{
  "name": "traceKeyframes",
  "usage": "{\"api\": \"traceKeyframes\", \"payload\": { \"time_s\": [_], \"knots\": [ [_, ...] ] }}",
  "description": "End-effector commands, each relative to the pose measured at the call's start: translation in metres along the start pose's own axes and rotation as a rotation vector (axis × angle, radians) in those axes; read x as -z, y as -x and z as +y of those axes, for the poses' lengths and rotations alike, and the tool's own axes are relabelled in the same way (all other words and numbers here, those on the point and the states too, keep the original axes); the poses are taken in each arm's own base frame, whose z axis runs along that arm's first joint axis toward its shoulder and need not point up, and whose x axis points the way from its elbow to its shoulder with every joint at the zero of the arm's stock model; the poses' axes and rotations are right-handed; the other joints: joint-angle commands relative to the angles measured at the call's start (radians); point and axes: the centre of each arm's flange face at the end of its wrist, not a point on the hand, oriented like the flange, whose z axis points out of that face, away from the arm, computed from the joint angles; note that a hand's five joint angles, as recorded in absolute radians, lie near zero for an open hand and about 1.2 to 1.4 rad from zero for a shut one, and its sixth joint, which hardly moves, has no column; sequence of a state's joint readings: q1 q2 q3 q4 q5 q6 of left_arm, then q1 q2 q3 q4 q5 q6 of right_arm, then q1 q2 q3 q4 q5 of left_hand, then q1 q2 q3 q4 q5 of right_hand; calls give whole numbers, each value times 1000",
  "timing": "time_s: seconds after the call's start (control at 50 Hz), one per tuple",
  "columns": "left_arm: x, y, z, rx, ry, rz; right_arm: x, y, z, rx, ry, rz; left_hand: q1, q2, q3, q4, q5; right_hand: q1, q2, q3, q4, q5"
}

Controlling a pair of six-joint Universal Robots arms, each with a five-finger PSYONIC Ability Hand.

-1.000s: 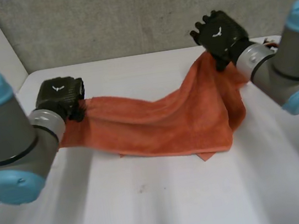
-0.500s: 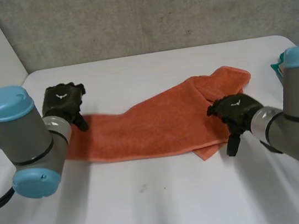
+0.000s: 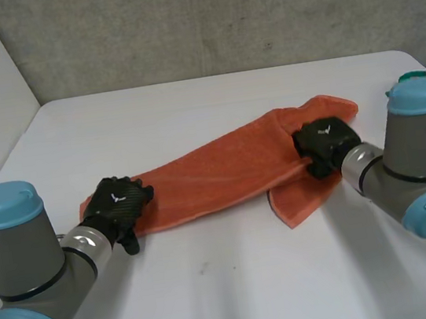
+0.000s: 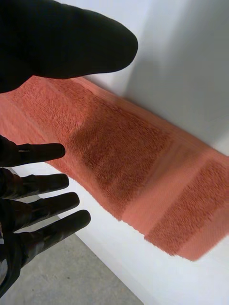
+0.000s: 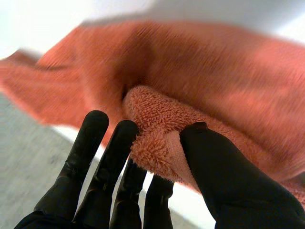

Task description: Fold the laundry.

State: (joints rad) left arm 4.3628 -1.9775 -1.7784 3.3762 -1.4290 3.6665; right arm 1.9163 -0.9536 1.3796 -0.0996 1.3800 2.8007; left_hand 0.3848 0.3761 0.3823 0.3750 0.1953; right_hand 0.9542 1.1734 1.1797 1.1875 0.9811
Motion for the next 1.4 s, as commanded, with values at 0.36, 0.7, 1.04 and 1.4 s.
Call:
{"api": "traceKeyframes", "payload": {
  "time_s": [0.36,0.7,1.04,1.4],
  "knots": [
    [4,-15,-15,307,-32,32,89,32,-125,-23,-290,-80,28,37,31,38,43,442,223,217,209,241],
    [-23,-45,-24,371,-44,-89,125,49,-144,-39,-324,-136,136,145,139,146,151,442,223,217,209,241],
    [1,6,-60,355,-170,-217,119,47,-98,207,-108,-142,1011,1020,1014,1021,1026,442,223,217,209,241],
    [-61,71,-143,3,-529,-377,13,-2,-149,318,-286,164,1011,1020,1014,1021,1026,442,223,217,209,241]
  ]
}}
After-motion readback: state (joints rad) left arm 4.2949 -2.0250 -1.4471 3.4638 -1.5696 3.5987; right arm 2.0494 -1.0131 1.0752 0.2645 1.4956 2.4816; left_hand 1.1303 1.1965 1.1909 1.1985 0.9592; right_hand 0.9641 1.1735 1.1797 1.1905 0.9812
